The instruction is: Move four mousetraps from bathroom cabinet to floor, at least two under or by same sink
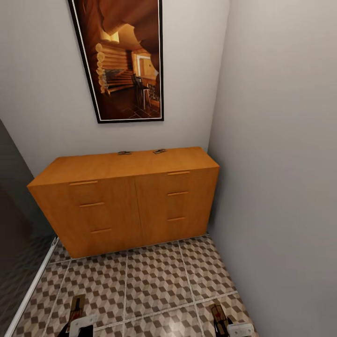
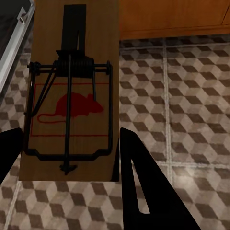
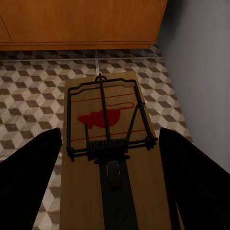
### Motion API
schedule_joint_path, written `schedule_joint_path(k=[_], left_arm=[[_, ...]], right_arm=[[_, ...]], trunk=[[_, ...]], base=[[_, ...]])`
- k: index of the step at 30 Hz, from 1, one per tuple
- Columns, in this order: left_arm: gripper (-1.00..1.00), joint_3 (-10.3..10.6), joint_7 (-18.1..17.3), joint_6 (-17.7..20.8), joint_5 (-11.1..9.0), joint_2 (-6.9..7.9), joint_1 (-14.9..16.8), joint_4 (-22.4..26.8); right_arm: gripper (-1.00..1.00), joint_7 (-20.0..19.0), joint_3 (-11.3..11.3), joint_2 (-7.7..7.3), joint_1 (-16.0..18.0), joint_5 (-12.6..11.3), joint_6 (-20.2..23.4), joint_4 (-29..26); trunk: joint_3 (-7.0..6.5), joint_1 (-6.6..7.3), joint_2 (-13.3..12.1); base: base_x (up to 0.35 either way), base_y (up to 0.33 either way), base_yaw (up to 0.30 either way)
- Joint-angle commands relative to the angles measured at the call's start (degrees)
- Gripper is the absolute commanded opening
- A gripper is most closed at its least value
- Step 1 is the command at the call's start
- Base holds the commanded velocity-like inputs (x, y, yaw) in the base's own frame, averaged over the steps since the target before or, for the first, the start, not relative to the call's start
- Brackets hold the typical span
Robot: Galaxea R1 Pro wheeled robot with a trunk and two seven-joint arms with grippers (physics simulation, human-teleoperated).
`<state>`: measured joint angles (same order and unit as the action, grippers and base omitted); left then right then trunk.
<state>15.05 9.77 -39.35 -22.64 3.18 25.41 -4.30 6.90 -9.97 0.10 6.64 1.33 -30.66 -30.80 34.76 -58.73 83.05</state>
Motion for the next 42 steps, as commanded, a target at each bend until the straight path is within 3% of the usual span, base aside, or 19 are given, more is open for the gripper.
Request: schedule_joint_path(k=[1,11,21,42], left_arm=[[-1.0,0.5,0.2,-0.2,0.0,-0.03,0.1,-0.2],[-1.0,0.5,0.2,-0.2,0.0,-0.02,0.1,-0.2],[-1.0,0.5,0.2,-0.2,0.0,-0.02,0.1,-0.2],[-1.0,0.5,0.2,-0.2,0.0,-0.02,0.1,-0.2]], right_arm=[[-1.0,0.6,-0.3,-0.08,0.0,0.1,-0.1,0.0],[-1.0,0.6,-0.3,-1.68,0.0,0.1,-0.8,0.0],[-1.0,0.6,-0.3,-1.45,0.0,0.1,-0.9,0.0],[-1.0,0.7,-0.4,-1.42,0.0,0.2,-0.9,0.0]], trunk=[[0.05,0.0,0.0],[0.05,0.0,0.0],[0.06,0.0,0.0],[0.97,0.0,0.0]], base=[[0.0,0.0,0.0],[0.0,0.0,0.0],[0.0,0.0,0.008],[0.0,0.0,0.198]])
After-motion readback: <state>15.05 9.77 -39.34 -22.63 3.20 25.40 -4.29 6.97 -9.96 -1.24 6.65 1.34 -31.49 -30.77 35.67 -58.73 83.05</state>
